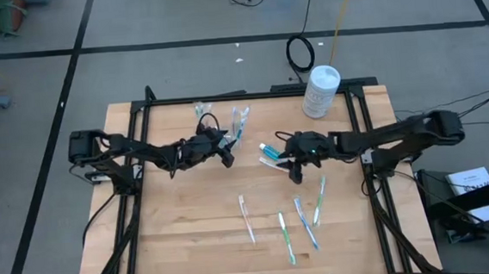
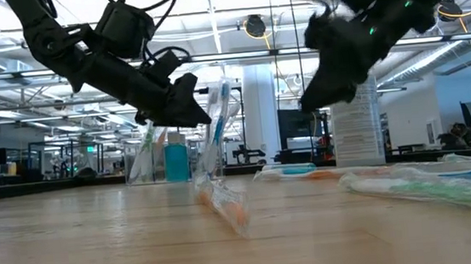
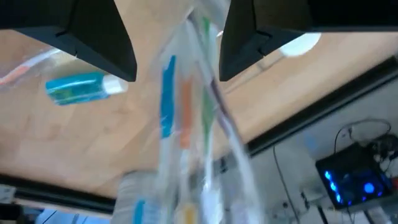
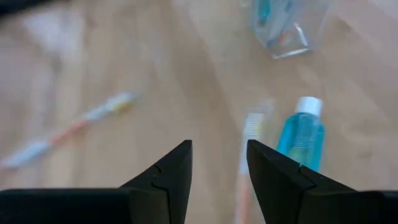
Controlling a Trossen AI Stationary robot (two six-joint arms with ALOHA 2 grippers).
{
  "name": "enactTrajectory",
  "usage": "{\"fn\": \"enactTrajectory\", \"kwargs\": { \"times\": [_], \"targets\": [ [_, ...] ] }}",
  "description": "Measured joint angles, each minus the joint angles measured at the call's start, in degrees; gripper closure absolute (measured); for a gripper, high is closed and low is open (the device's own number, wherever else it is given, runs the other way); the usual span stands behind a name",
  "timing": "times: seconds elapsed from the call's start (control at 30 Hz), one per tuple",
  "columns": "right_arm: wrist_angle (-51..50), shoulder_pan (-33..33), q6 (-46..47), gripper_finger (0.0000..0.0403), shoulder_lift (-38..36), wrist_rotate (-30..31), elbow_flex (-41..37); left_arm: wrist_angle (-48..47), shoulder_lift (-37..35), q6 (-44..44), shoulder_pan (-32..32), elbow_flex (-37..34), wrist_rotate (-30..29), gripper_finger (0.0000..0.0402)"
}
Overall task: Pick & Place toothbrushing station
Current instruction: Put the green toothbrush into the transparent organizer
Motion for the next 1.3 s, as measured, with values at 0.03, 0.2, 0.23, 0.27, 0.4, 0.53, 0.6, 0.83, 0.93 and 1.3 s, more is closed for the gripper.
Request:
{"fn": "enactTrajectory", "kwargs": {
  "times": [0.03,0.2,0.23,0.27,0.4,0.53,0.6,0.83,0.93,1.3],
  "targets": [
    [-1.3,0.9,2.1,0.0259,-1.8,0.2,0.0,0.6,-0.1,0.4,-0.3,0.0,0.0,0.0165],
    [-15.4,6.6,18.4,0.0259,-10.6,0.2,0.1,0.0,-3.4,1.4,-2.2,0.1,0.0,0.0165],
    [-19.3,8.0,22.7,0.0259,-11.7,0.3,0.1,-0.3,-4.1,1.4,-2.6,0.1,0.0,0.0165],
    [-22.9,9.3,27.1,0.0259,-12.5,0.3,0.0,-0.8,-4.8,1.5,-3.1,0.1,0.0,0.0165],
    [-37.6,15.9,45.5,0.0259,-13.3,0.1,0.0,-3.4,-7.2,1.9,-4.5,0.1,0.0,0.0165],
    [-44.3,23.0,59.8,0.0259,-12.4,0.1,0.0,-4.4,-7.7,1.7,-5.3,0.1,0.0,0.0165],
    [-44.4,25.5,64.1,0.0259,-12.0,2.0,0.0,-4.7,-7.7,1.6,-5.5,0.1,0.0,0.0165],
    [-42.7,28.0,72.8,0.0259,-7.8,9.1,-3.3,-5.4,-7.7,0.5,-5.6,0.1,0.0,0.0165],
    [-38.9,28.0,74.8,0.0259,-6.1,9.0,-6.0,-5.4,-7.7,0.0,-5.6,0.1,0.0,0.0165],
    [-29.9,28.0,67.4,0.0317,-5.9,11.5,-10.0,-5.2,-7.7,0.0,-5.5,0.1,0.0,0.0165]
  ]
}}
